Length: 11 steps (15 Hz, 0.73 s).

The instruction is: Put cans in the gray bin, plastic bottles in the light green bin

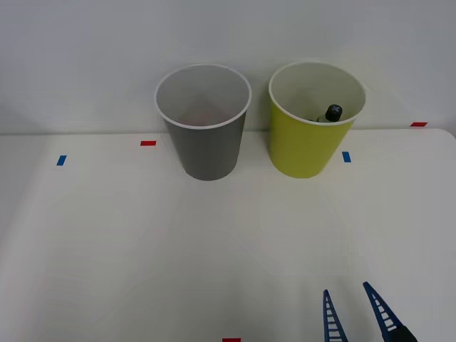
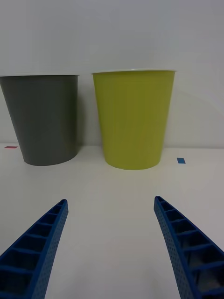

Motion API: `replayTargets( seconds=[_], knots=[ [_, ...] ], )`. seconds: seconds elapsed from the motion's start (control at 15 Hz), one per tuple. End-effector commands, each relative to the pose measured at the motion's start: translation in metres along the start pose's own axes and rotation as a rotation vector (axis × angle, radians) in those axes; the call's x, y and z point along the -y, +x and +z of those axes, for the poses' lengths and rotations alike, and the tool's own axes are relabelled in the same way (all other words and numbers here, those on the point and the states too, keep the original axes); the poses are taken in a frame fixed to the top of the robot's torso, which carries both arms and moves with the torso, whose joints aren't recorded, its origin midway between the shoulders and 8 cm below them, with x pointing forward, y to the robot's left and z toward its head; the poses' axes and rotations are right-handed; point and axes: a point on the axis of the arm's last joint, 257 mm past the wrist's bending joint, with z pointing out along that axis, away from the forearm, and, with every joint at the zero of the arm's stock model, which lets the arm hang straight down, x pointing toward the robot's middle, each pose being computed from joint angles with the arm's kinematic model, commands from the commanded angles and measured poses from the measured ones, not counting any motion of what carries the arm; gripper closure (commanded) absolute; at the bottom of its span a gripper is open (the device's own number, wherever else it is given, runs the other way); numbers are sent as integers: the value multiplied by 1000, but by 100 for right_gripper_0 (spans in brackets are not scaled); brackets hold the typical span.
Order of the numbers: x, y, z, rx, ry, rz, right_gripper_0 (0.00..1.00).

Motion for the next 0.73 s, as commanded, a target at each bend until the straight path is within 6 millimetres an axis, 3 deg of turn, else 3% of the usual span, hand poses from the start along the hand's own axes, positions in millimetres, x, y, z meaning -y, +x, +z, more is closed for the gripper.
replayTargets(
  seconds=[0.07,0.73],
  knots=[
    [0,0,0,0,0,0,38],
    [0,0,0,0,0,0,38]
  ],
)
